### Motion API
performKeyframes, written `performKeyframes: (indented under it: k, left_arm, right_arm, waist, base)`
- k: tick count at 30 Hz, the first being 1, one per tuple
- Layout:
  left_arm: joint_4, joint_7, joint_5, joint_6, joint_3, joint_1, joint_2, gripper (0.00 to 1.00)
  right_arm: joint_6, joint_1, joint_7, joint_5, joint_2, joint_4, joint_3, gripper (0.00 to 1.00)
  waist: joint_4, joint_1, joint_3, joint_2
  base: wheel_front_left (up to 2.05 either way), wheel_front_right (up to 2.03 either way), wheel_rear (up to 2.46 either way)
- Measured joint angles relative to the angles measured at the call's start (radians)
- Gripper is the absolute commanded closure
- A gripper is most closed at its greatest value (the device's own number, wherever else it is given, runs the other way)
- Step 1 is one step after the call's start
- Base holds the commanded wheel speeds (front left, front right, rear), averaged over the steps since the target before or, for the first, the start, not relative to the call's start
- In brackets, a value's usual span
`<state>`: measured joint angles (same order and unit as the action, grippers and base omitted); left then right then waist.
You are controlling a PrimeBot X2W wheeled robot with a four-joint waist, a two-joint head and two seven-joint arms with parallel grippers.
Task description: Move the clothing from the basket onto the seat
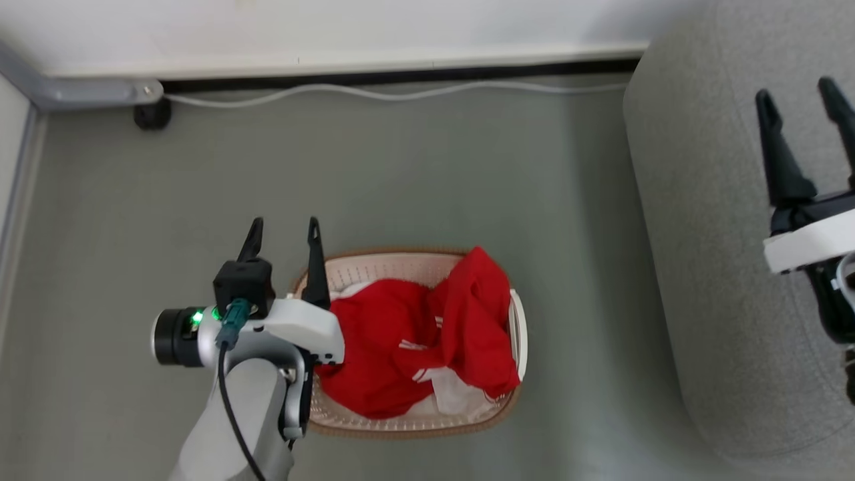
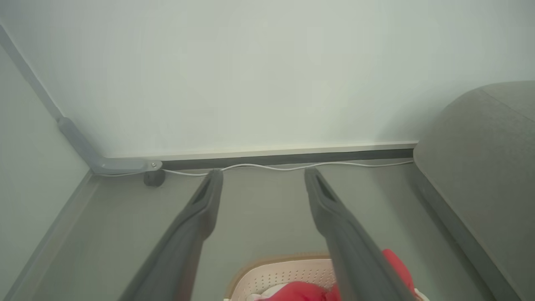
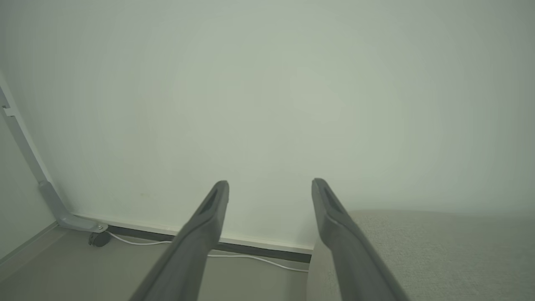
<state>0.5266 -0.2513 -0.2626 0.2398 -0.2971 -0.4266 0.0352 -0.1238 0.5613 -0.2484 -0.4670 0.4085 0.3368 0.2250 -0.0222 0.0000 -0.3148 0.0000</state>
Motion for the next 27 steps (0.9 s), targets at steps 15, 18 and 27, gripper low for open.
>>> performKeyframes:
  k: [15,18,27]
  left_arm:
    - [0.071,0.0,-0.164,0.015,-0.185,-0.162,0.0,0.0]
    - [0.122,0.0,-0.208,-0.025,-0.222,-0.192,0.003,0.0]
    - [0.219,0.0,-0.381,-0.183,-0.394,-0.28,0.005,0.0]
  right_arm:
    - [0.0,0.088,-0.003,-0.062,0.097,-0.17,-0.023,0.0]
    - [0.0,0.093,-0.003,-0.075,0.102,-0.183,-0.023,0.0]
    - [-0.002,0.097,-0.003,-0.088,0.106,-0.202,-0.023,0.0]
  waist:
    - [-0.013,0.0,-0.285,0.0]
    - [-0.022,0.0,-0.329,0.0]
    - [-0.047,0.0,-0.393,0.0]
  base:
    - [0.0,0.0,0.0]
    - [0.0,0.0,0.0]
    - [0.0,0.0,0.0]
